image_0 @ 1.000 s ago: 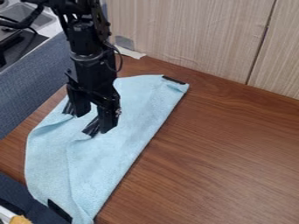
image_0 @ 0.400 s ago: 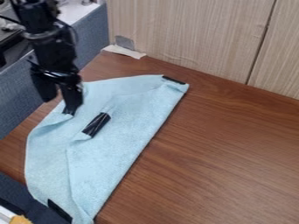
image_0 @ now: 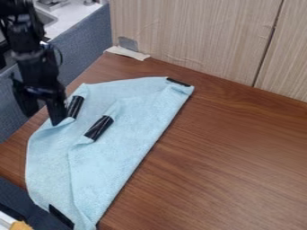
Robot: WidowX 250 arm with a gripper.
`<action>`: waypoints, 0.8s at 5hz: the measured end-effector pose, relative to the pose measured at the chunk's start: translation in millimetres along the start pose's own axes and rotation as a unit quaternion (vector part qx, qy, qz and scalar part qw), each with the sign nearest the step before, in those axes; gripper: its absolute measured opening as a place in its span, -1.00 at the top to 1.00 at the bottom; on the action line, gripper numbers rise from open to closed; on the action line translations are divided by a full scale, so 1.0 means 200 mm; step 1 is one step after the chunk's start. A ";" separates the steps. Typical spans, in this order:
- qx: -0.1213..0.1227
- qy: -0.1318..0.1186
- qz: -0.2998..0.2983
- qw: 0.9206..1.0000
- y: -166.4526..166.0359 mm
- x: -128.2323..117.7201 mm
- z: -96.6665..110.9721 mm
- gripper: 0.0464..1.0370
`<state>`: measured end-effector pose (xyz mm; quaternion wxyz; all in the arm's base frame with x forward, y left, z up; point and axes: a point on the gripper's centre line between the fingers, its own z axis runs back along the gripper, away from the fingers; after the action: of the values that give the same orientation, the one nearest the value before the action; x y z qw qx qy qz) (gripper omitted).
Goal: Fold the cloth from left to right
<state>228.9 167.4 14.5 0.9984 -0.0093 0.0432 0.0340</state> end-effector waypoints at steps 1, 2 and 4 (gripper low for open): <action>0.014 0.008 0.019 1.000 0.03 -0.01 -0.07 -0.82; 0.029 0.008 0.027 0.999 0.02 -0.01 -0.07 -0.28; 0.027 0.004 0.023 0.999 0.00 0.01 -0.07 0.72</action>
<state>229.7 167.2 1.2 0.9971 0.0185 0.0481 0.0558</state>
